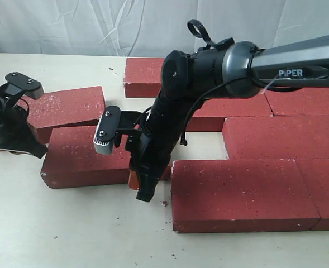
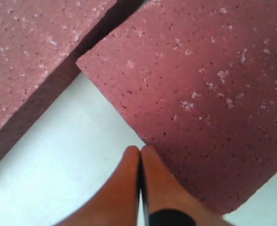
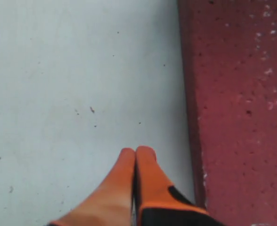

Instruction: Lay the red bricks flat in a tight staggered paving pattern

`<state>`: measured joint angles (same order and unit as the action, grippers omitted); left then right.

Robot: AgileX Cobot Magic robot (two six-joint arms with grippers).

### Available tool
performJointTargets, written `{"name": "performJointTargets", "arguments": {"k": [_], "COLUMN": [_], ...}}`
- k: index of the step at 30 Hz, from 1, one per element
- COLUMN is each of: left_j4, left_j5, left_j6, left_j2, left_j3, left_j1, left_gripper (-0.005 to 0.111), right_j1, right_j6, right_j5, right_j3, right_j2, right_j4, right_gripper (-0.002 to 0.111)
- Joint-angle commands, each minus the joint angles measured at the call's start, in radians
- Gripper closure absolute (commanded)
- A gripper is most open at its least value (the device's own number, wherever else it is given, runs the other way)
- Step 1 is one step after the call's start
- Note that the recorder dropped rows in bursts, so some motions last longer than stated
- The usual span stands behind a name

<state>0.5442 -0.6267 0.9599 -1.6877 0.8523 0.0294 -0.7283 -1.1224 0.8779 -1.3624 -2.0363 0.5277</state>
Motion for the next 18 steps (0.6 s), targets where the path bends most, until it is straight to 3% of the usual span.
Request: {"name": "performJointTargets", "arguments": {"k": [1, 18], "left_j4": [0.044, 0.121], "left_j5": [0.017, 0.183], "left_j6": [0.002, 0.022], "left_j2": [-0.004, -0.062], "left_j3": [0.003, 0.003], "left_j1": [0.003, 0.003], "left_gripper": [0.107, 0.107], "right_j1": [-0.001, -0.001], "right_j6": [-0.006, 0.044], "right_j5": [-0.052, -0.147], "right_j3": [0.002, 0.002], "right_j2": [-0.003, -0.003], "right_j4": [-0.028, -0.059], "right_gripper": [0.109, 0.109]}}
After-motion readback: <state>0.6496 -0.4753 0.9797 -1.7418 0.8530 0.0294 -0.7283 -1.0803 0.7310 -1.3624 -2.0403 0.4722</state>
